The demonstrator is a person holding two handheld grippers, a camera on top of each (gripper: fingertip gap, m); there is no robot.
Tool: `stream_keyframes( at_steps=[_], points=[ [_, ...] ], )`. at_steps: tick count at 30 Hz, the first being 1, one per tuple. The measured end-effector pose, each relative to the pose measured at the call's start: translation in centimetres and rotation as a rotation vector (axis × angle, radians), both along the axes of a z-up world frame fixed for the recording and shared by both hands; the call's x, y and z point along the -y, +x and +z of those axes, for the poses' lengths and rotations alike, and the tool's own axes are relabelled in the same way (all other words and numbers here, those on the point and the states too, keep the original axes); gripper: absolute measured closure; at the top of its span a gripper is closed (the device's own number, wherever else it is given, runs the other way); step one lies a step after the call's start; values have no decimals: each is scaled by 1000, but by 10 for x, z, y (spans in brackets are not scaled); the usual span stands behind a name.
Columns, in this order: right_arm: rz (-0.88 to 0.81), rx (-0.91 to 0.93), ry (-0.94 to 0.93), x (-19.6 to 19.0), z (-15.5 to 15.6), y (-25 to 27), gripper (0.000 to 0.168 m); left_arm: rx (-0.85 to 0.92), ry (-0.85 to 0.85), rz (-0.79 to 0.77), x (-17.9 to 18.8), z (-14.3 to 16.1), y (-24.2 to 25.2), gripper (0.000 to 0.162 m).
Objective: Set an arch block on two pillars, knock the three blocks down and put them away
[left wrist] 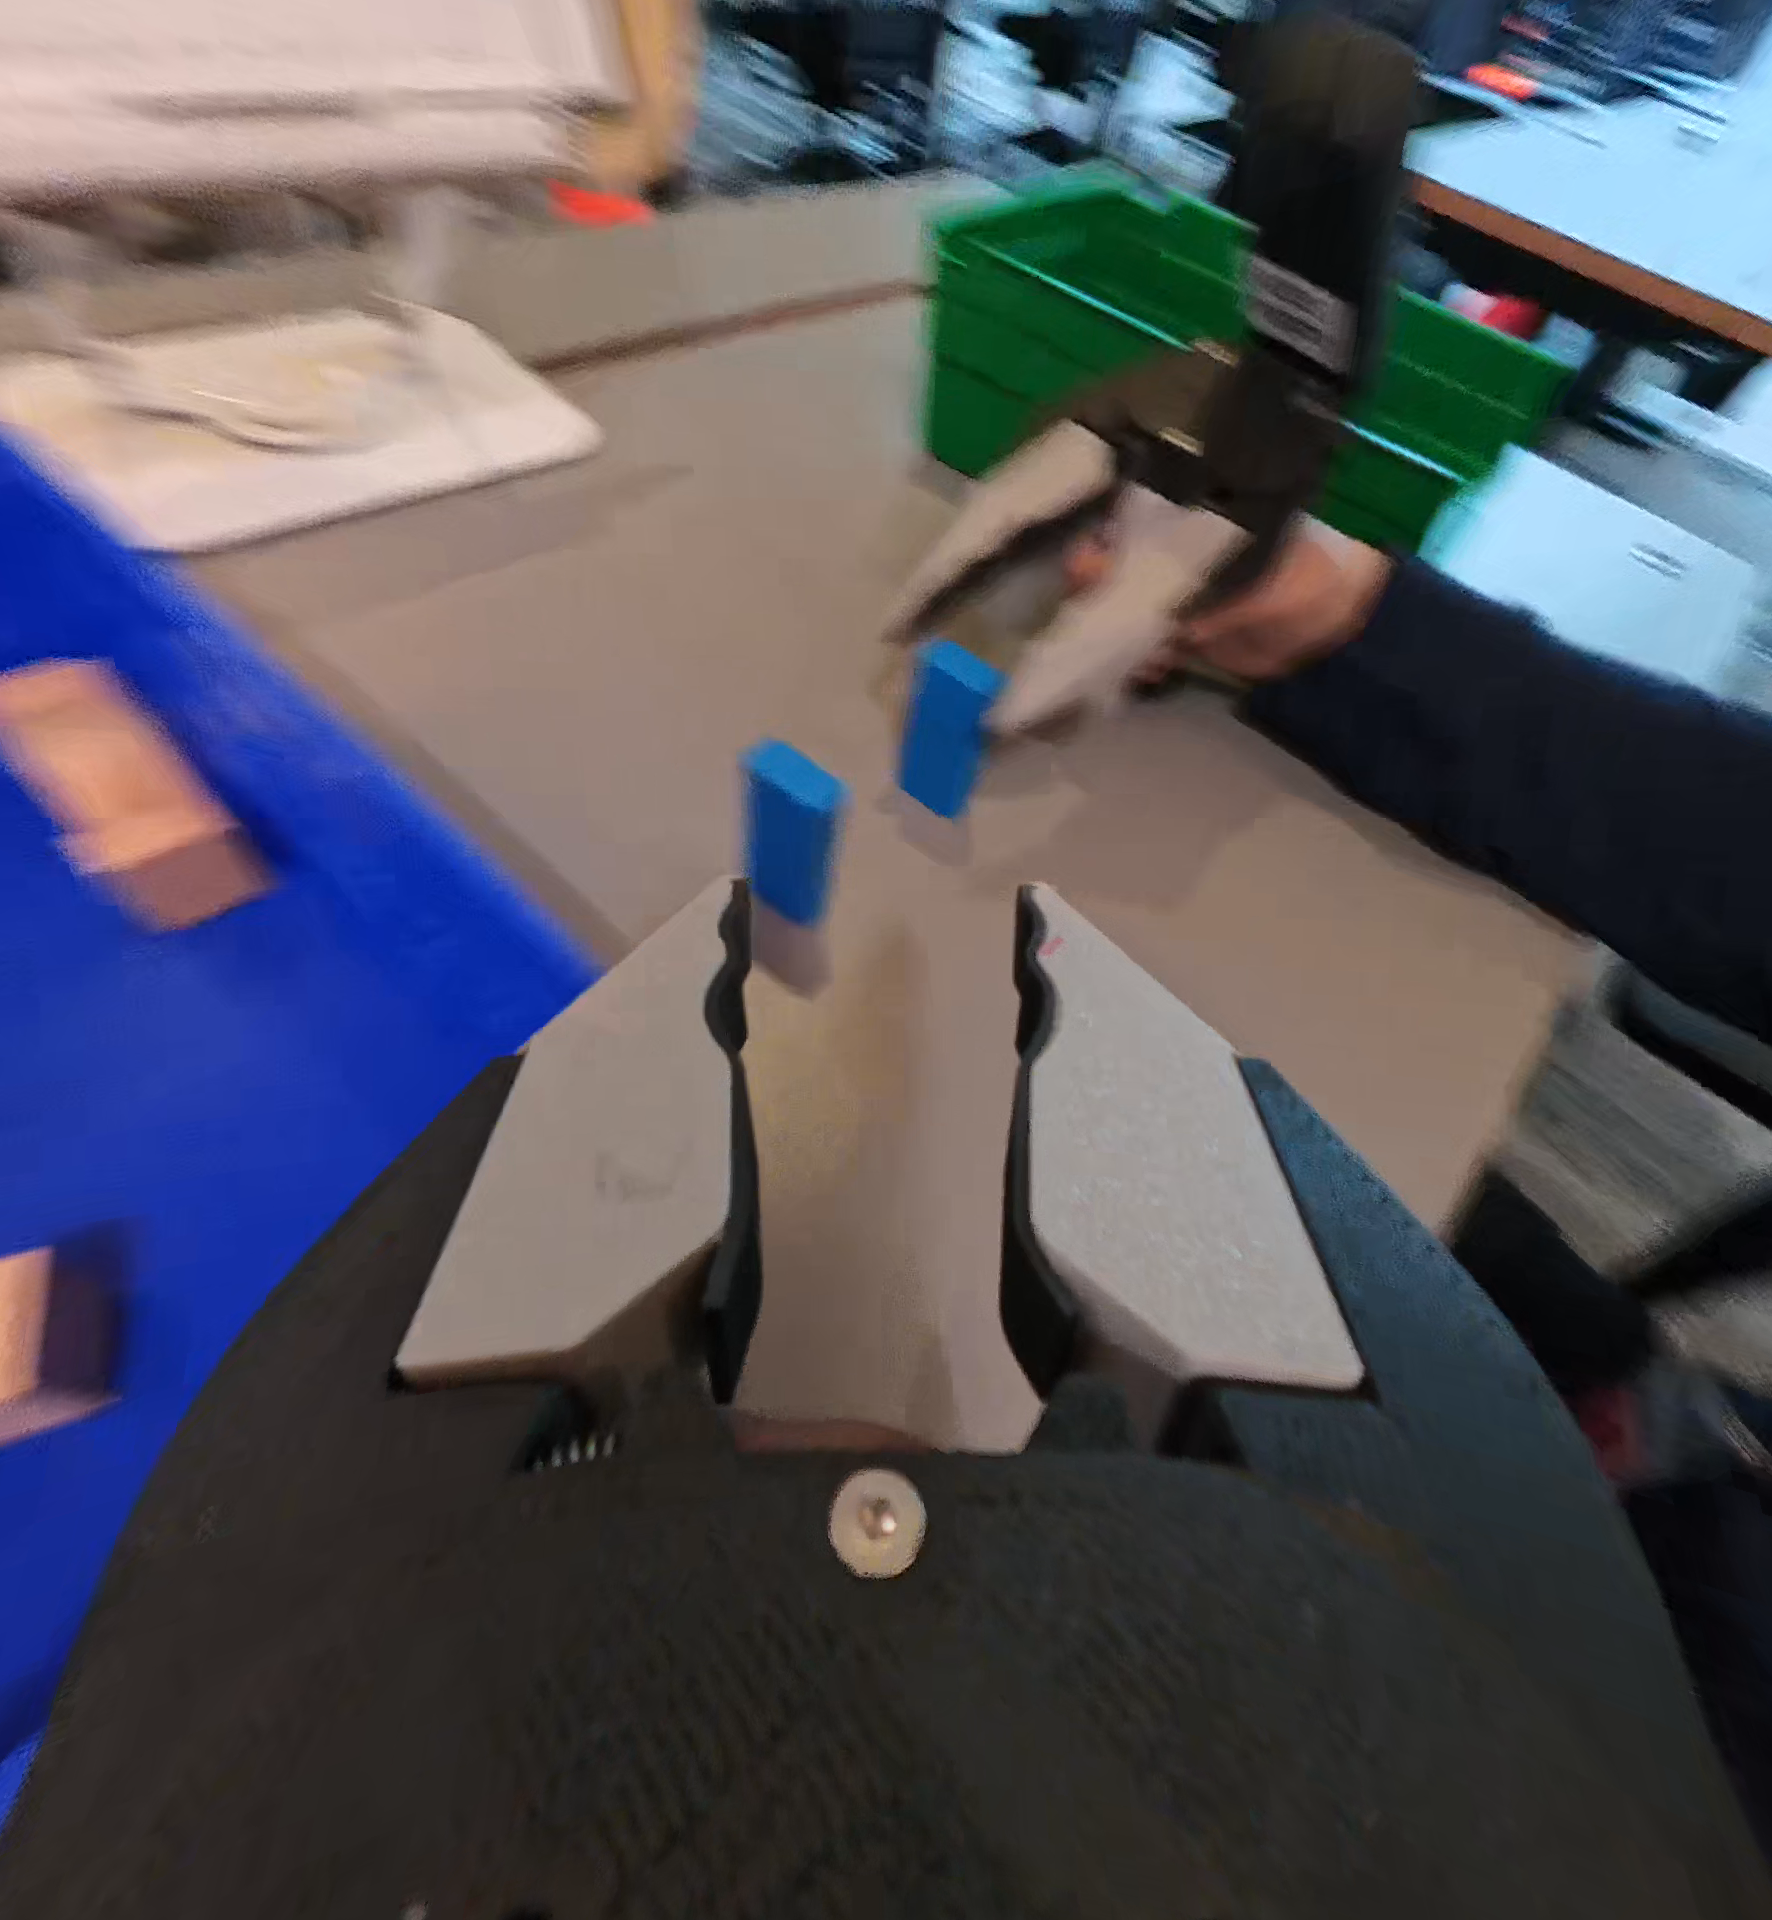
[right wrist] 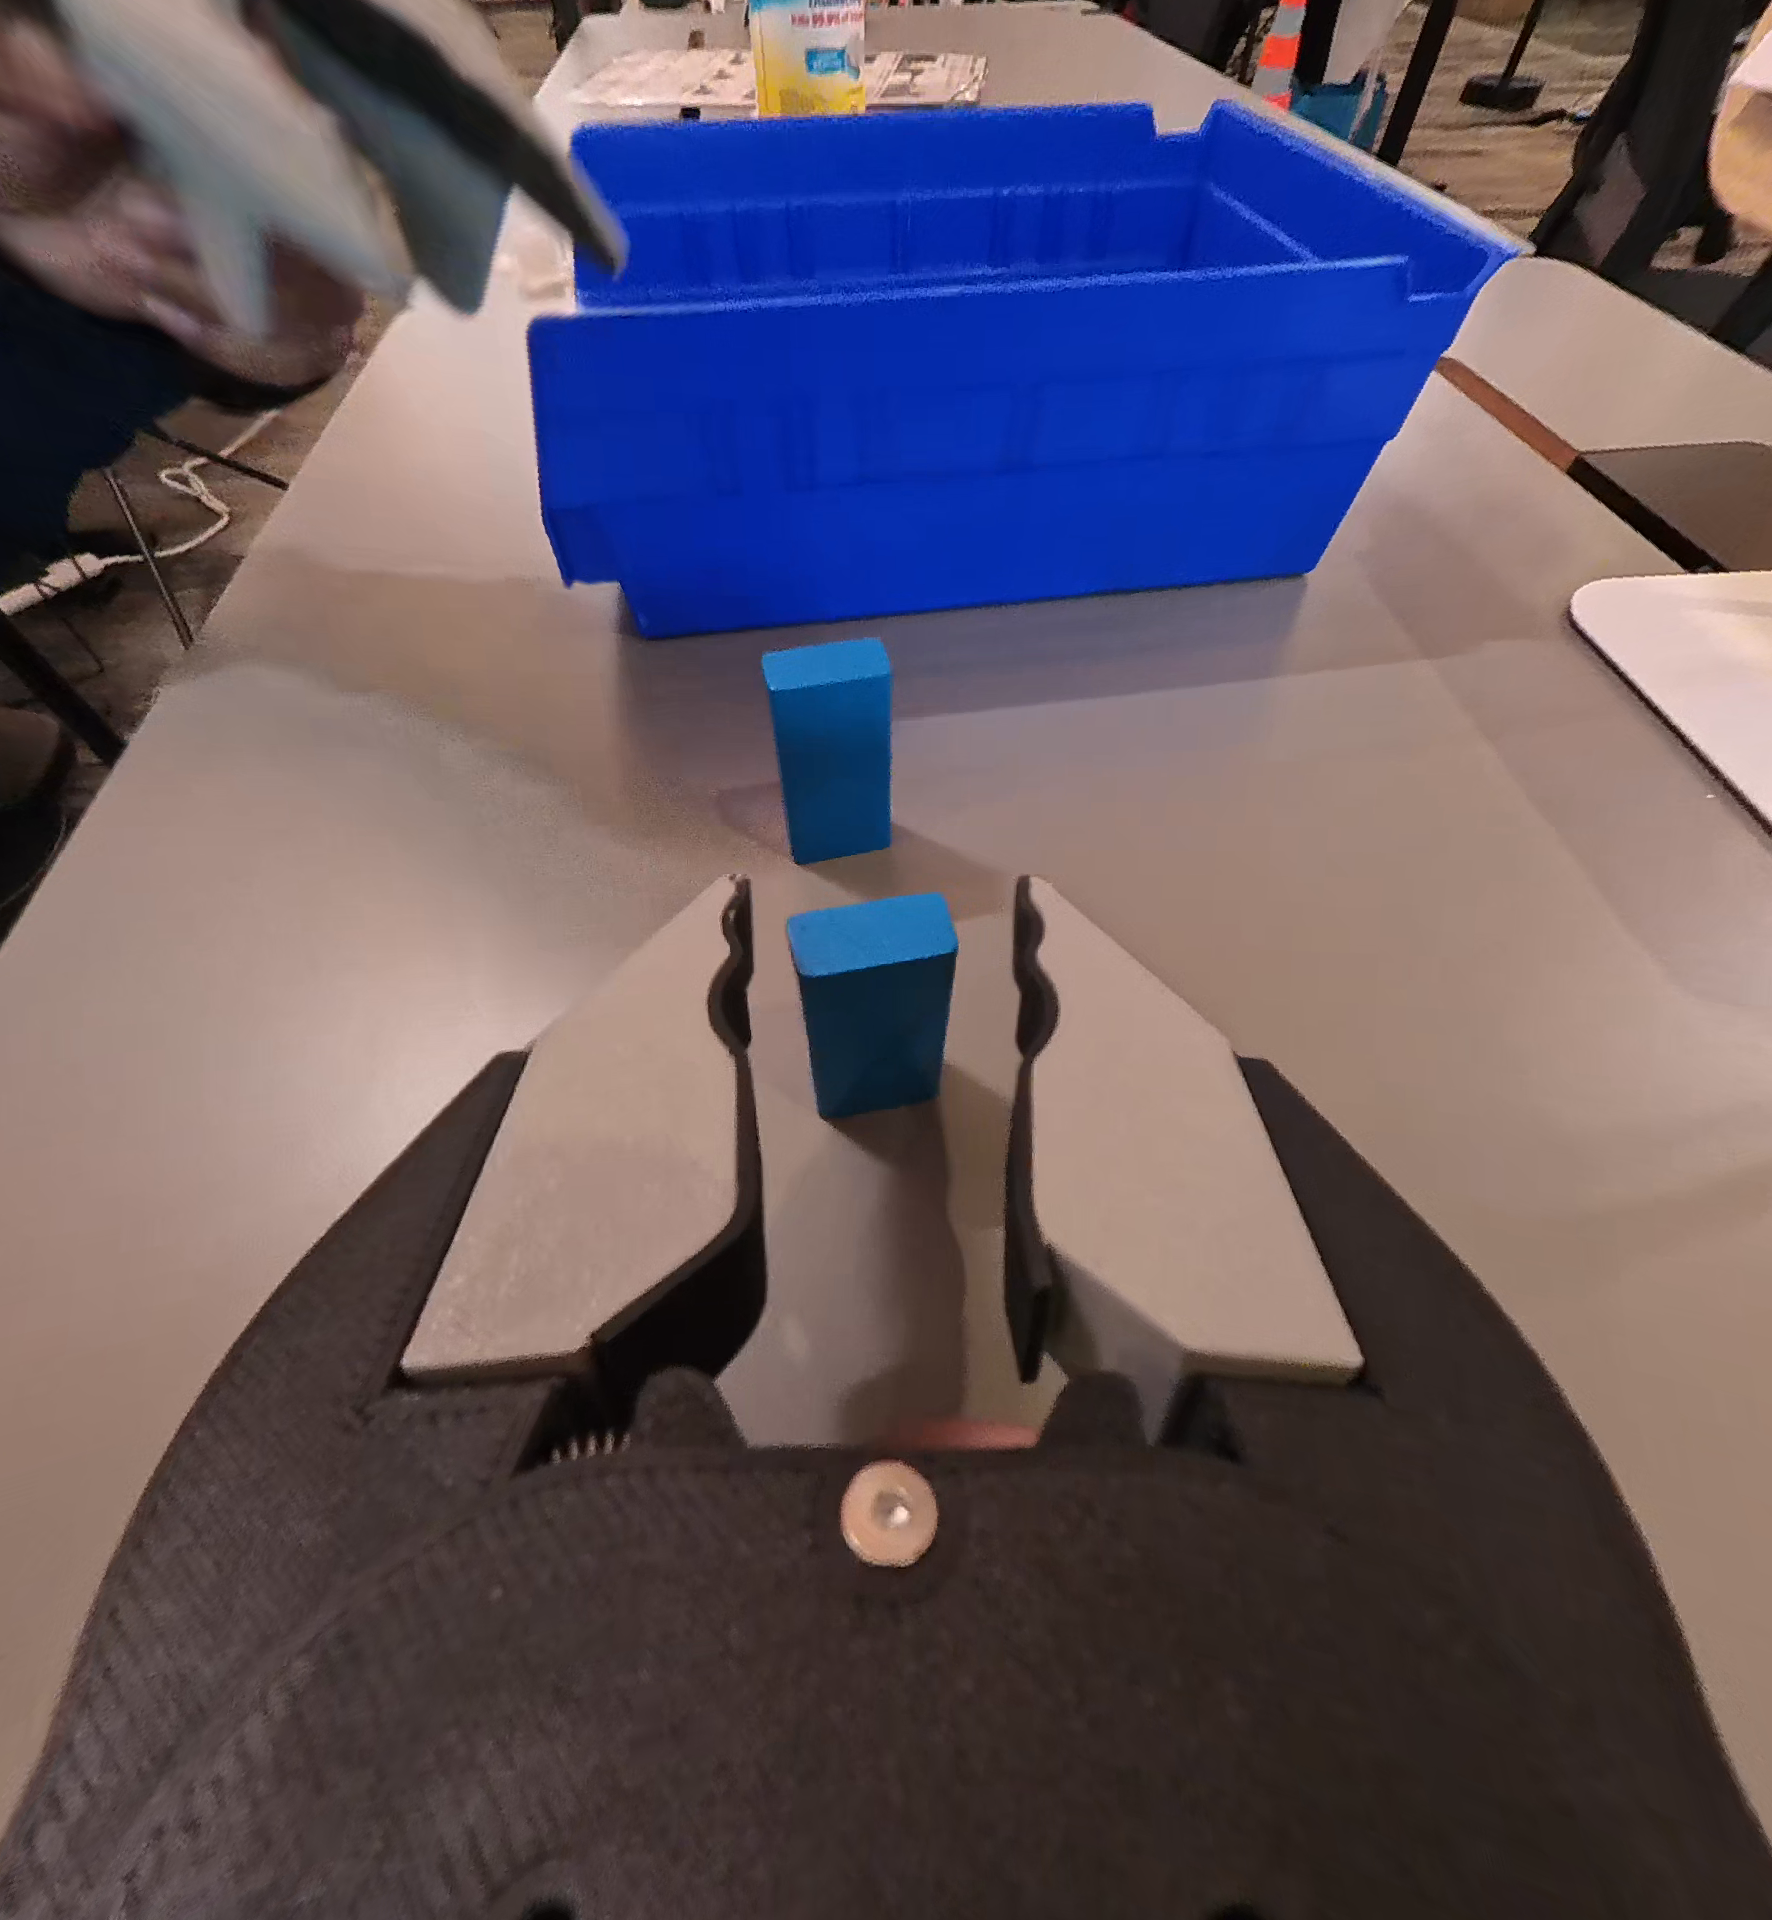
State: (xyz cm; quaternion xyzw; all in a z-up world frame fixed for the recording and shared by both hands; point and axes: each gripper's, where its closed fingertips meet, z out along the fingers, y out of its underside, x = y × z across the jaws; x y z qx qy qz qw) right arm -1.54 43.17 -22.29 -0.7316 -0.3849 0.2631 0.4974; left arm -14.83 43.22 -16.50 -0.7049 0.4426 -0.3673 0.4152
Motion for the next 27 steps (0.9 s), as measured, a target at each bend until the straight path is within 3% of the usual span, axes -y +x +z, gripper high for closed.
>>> stream_keyframes(
  at_steps=[4, 6, 8, 12, 15, 20, 23, 27],
  points=[
    [-13, -30, 42, 0, 15, -1, 115, 128, -2, 350, -84, 46, -59, 118],
    [-15, -42, 70, 0, 23, -3, 115, 78, -54, 408, -110, 44, -80, 116],
    [-20, -49, 92, 0, 28, -3, 115, -83, -102, 429, -129, 24, -93, 107],
    [-30, -37, 95, -1, 27, -3, 115, -415, -250, 318, -130, -33, -99, 105],
    [-27, -30, 90, -1, 25, -3, 115, -663, -248, 226, -120, -64, -111, 105],
    [-15, -34, 87, 1, 25, -6, 115, -940, -60, -61, -107, -81, -126, 116],
    [-7, -29, 84, 2, 24, -7, 115, -1193, 149, -173, -119, -91, -152, 97],
    [2, -12, 78, 3, 21, -9, 115, -1348, 308, -232, -142, -100, -159, 96]
  ],
)
